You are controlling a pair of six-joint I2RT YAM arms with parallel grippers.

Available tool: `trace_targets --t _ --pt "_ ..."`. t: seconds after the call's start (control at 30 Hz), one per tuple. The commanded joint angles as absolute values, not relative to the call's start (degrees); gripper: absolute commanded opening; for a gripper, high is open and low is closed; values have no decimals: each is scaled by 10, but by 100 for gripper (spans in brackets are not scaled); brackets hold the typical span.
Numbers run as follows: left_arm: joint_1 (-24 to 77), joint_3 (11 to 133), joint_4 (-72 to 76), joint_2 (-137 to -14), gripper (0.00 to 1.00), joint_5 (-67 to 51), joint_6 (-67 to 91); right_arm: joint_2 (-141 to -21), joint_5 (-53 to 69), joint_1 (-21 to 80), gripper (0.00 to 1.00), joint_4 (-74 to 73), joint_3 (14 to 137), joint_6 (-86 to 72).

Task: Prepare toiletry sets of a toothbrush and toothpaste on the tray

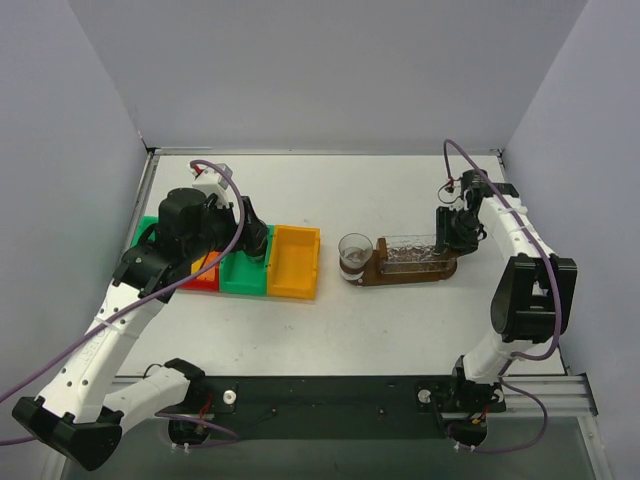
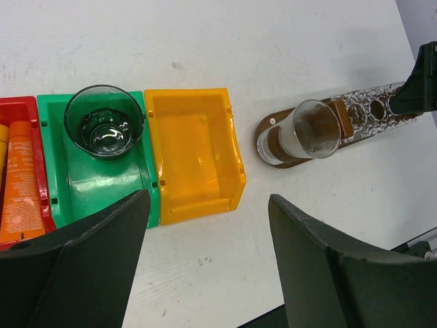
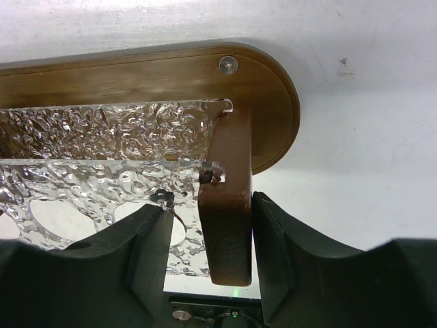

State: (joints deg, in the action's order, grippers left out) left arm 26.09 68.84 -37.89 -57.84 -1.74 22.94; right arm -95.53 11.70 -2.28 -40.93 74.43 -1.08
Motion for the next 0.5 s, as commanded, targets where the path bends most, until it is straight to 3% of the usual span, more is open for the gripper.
trace_targets --t 0.0,0.47 --pt "257 686 -348 -574 80 -9 244 -960 95 -8 0 -411 747 -4" --pt "255 687 -355 -582 80 -12 244 -970 80 21 0 -389 722 0"
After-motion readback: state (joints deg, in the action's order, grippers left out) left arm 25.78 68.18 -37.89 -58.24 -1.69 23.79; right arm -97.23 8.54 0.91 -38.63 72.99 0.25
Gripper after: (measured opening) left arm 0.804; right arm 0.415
